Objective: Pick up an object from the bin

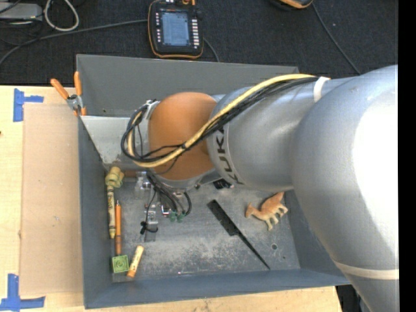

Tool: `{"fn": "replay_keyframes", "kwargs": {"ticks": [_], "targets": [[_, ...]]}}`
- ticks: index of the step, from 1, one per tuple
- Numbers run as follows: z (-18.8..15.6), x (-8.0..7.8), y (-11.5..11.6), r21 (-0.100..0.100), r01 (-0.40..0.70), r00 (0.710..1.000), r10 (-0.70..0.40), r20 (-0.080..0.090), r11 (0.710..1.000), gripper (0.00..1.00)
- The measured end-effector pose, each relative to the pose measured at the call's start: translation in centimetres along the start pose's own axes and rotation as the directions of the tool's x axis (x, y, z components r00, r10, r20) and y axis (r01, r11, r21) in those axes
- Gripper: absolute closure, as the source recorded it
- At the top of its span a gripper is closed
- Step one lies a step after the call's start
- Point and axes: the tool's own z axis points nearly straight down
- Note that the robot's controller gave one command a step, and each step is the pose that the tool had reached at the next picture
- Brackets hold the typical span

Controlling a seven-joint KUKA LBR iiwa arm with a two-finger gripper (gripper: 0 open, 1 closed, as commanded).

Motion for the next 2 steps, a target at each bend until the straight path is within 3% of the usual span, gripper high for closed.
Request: {"fn": "replay_keyframes", "kwargs": {"ticks": [1,2], "targets": [[-0.5,-0.2,-0.1,-0.001,-0.006,1.0,0.006,0.007,1.0,0.0],[6.1,5.4,3.2,-0.001,0.467,0.884,-0.467,-0.002,0.884,0.0]]}}
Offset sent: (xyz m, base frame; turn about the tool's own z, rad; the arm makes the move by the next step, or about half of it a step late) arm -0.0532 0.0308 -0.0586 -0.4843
